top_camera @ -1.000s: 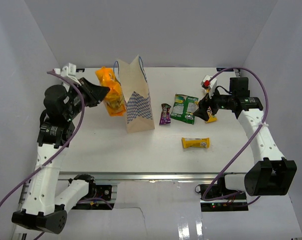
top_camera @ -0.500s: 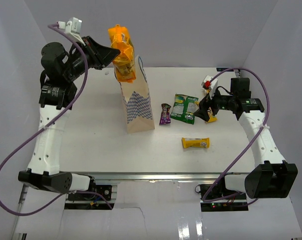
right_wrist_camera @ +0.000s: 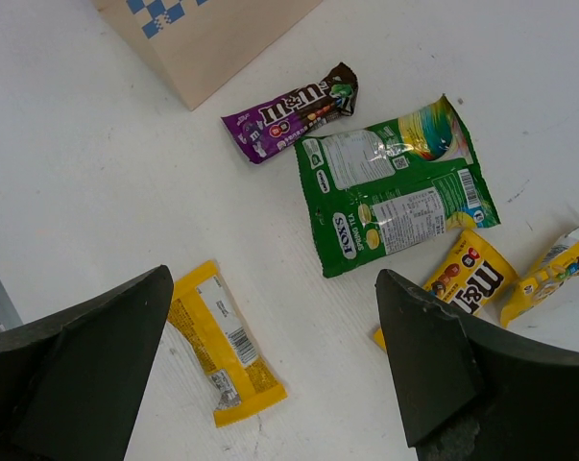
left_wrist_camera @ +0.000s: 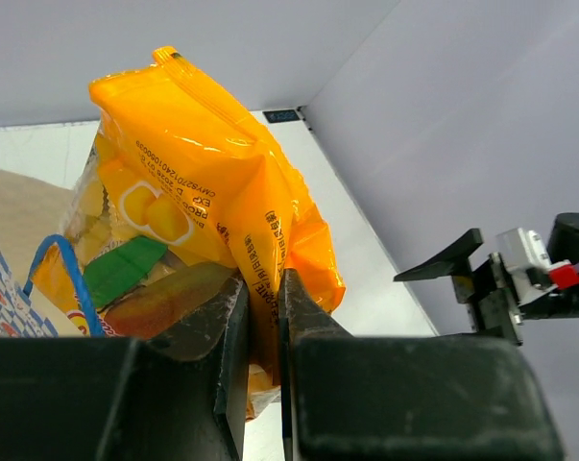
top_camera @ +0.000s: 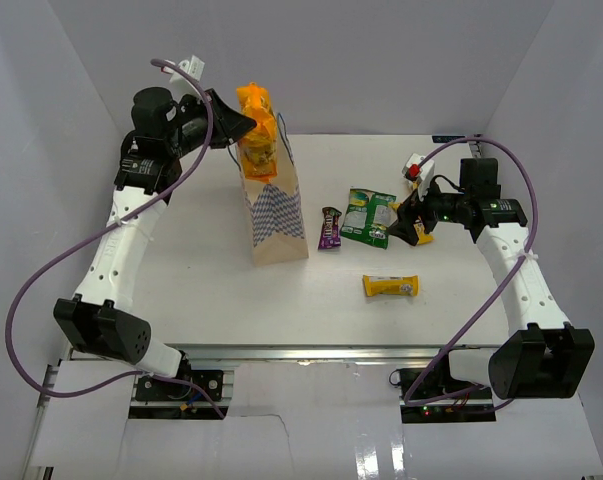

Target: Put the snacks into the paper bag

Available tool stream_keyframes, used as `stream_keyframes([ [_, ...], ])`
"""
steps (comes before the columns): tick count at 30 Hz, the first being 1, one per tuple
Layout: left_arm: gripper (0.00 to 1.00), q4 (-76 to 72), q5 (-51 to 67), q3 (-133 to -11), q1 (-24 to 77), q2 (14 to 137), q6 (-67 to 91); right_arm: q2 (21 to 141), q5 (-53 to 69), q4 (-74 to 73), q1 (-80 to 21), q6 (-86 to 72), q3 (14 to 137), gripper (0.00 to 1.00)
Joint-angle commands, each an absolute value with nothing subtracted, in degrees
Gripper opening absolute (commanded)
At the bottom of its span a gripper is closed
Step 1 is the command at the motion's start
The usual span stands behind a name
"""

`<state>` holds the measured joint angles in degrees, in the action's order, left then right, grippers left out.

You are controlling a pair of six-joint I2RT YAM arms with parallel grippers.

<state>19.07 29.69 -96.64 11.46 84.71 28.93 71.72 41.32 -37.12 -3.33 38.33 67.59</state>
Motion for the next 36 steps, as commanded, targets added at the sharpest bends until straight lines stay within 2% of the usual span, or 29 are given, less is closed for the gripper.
stream_keyframes([
  [1, 0.00, 13.4, 27.7, -95.5, 11.9, 81.7, 25.5, 70.5, 42.2, -35.7, -3.0, 38.6, 67.2, 0.92],
  [15, 0.01, 11.0, 26.5, -88.9, 13.1, 81.5, 24.1, 70.2, 43.2, -35.6, -3.0, 38.1, 66.0, 0.92],
  [18, 0.15, 10.3, 26.7, -87.1, 13.1, 80.7, 23.9, 70.3, 43.9, -35.7, -2.9, 38.1, 65.7, 0.92],
  [21, 0.36, 10.0, 27.1, -84.7, 13.1, 79.5, 23.2, 70.5, 44.3, -35.8, -2.9, 38.8, 65.0, 0.92],
  [22, 0.47, 9.8, 26.3, -84.0, 13.2, 79.1, 23.3, 70.6, 44.2, -35.7, -3.0, 39.1, 64.3, 0.92],
  [25, 0.63, 8.8, 26.5, -82.5, 13.1, 77.8, 22.8, 71.0, 43.9, -35.2, -3.1, 38.9, 63.9, 0.92],
  [26, 0.75, 8.4, 27.0, -82.9, 13.1, 77.5, 22.6, 71.2, 43.8, -35.1, -3.1, 37.9, 64.0, 0.92],
  [27, 0.82, 7.9, 27.3, -83.6, 13.1, 77.4, 22.3, 71.6, 43.3, -34.7, -3.3, 36.6, 63.9, 0.93],
  [29, 0.87, 7.6, 27.4, -86.9, 13.1, 78.0, 22.6, 72.1, 42.2, -33.1, -3.6, 34.0, 63.8, 0.94],
  [36, 0.88, 8.1, 28.3, -92.4, 13.1, 77.1, 25.5, 74.3, 32.1, -23.5, -6.4, 13.1, 60.2, 1.00],
])
